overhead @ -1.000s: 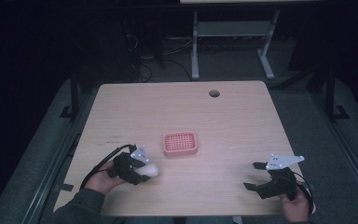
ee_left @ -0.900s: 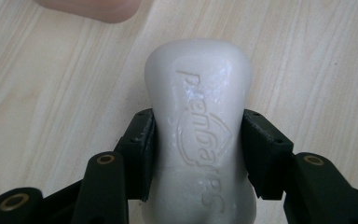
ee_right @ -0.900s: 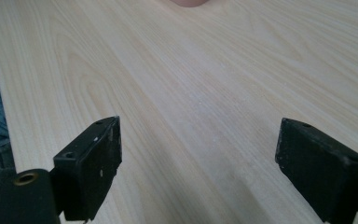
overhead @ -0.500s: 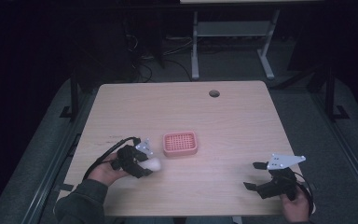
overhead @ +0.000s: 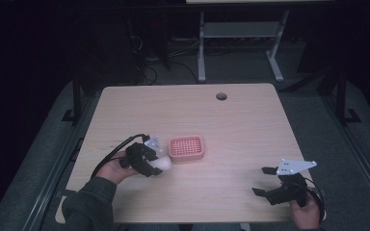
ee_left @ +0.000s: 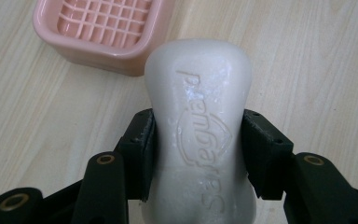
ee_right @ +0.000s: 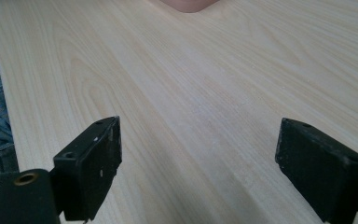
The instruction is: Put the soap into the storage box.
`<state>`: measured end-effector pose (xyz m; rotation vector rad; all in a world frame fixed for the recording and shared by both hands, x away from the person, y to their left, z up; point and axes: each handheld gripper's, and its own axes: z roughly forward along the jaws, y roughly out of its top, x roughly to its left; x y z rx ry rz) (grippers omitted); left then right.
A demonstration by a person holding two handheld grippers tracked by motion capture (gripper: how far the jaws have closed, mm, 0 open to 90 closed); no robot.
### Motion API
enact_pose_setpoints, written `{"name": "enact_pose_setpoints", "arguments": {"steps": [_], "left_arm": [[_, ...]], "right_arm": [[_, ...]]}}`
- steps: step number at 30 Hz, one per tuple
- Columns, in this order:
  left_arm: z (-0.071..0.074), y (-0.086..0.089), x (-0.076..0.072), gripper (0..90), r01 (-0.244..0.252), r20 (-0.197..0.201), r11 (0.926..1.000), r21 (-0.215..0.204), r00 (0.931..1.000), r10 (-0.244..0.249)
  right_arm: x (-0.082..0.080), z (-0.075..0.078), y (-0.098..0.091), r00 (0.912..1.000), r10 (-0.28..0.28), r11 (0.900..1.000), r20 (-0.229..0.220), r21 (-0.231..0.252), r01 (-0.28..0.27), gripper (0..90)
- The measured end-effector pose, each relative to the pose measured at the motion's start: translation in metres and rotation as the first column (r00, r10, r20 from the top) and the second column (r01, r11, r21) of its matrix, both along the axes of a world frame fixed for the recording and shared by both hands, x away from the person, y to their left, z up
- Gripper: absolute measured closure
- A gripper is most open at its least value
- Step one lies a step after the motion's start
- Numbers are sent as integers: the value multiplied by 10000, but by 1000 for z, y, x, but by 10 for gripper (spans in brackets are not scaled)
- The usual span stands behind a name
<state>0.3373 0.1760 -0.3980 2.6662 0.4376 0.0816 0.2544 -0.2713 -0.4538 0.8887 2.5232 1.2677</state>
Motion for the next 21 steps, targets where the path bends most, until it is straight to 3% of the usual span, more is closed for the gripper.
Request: {"name": "enact_pose_setpoints", "arguments": {"steps": [7, 11, 21], "left_arm": [[1, -6, 5, 493, 74, 8, 9999, 132, 10000, -74], [0, -11, 8, 493, 24, -56, 10000, -6, 10000, -25], [1, -22, 16, 493, 170, -49, 9996, 228, 9998, -168]], "right_arm": [[0, 0, 0, 10000, 2, 10000, 10, 32, -2, 141], [0, 0, 0, 10000, 12, 10000, -4, 5, -12, 142], [0, 0, 1, 10000, 57, 10000, 7, 31, -57, 142]]}}
